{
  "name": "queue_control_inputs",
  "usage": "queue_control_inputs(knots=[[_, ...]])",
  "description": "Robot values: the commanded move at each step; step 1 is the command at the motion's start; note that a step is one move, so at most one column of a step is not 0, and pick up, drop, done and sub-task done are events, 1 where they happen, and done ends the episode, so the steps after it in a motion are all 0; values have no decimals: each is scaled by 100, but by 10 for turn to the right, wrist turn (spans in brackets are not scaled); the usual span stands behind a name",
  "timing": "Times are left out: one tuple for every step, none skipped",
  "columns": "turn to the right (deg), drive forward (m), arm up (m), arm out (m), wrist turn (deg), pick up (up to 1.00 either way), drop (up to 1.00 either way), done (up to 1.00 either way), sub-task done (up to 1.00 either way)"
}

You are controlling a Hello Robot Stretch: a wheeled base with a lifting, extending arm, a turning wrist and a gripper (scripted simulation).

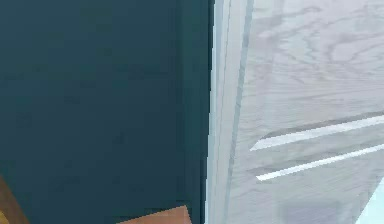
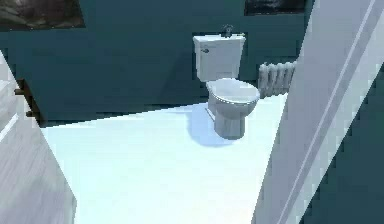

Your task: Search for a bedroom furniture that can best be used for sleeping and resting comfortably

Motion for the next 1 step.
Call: queue_control_inputs(knots=[[-120,0,0,0,0,0,0,0,0]])
